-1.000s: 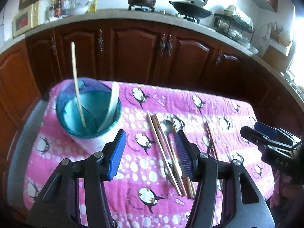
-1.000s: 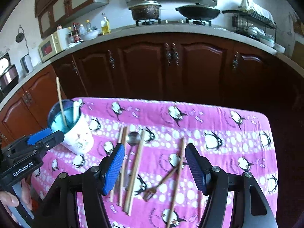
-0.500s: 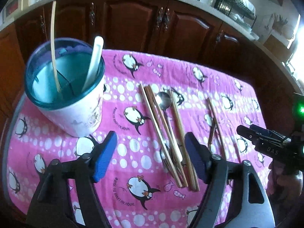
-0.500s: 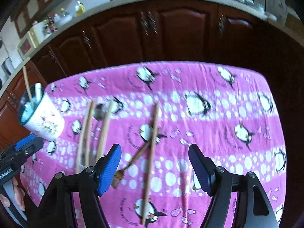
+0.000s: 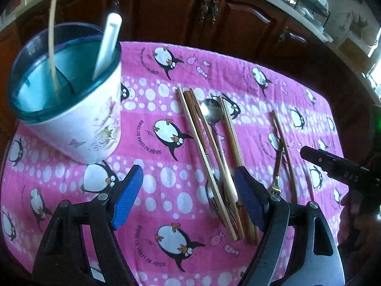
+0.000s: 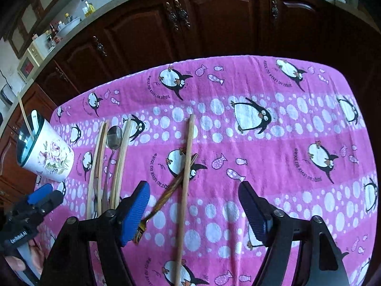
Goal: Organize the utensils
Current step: 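Move both tools back over the utensils and lower toward the chopsticks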
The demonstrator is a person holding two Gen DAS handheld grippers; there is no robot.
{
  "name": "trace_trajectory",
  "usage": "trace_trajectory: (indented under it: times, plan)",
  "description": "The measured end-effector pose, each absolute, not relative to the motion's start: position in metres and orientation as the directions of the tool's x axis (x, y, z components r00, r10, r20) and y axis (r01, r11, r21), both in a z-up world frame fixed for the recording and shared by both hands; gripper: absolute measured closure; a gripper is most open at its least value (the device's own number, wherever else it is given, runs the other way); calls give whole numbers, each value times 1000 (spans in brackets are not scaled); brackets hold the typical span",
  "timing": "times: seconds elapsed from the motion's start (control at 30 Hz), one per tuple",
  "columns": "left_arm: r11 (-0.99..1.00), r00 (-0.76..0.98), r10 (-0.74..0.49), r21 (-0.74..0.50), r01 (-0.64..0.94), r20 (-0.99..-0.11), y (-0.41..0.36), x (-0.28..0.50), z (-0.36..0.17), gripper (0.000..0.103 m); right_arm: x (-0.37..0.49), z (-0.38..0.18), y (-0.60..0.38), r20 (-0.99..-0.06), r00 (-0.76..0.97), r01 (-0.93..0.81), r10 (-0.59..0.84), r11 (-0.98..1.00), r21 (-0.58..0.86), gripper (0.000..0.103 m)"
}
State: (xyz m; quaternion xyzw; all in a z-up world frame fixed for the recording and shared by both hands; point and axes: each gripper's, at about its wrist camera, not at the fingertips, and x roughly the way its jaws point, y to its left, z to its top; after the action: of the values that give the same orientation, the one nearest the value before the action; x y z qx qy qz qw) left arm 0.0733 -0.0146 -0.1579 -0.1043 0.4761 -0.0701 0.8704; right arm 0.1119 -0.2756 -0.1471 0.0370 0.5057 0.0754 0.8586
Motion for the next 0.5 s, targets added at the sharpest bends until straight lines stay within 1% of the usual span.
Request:
trace_trajectory:
  times: [0.1,0.17,0.2,0.27,0.33,0.4,0.43,0.47,0.5]
  plan:
    - [967,530,-224,-256,13,-818,-19,82,-165,25,118,-149,-272,-859,486,-109,164,986,127,28]
    - [963,518,-235,-268,13,-822,-22,89,-171,40,124,-152,-269,-864,477,-119,165,985,123,28]
    - [963,509,-238,-269,12,-827,-23,92,-174,44,129,-154,-266,-865,473,-126,167,985,121,29]
    - [960,489,-252,-281,14,-835,-26,98,-180,61,134,-155,-264,-865,472,-135,170,984,119,35]
    - [957,472,-262,-291,13,-842,-28,104,-187,70,143,-159,-261,-871,461,-140,173,983,121,45]
    - [952,460,-277,-306,12,-843,-29,108,-192,70,152,-162,-262,-874,450,-133,184,981,138,46]
    - [950,454,-282,-312,10,-845,-29,110,-194,74,156,-165,-262,-876,443,-128,190,981,148,48]
    - [949,447,-285,-315,8,-848,-29,111,-197,82,161,-167,-261,-879,435,-126,197,979,157,50]
    - [942,446,-304,-335,9,-842,-28,112,-199,84,166,-171,-260,-882,423,-126,206,978,168,54]
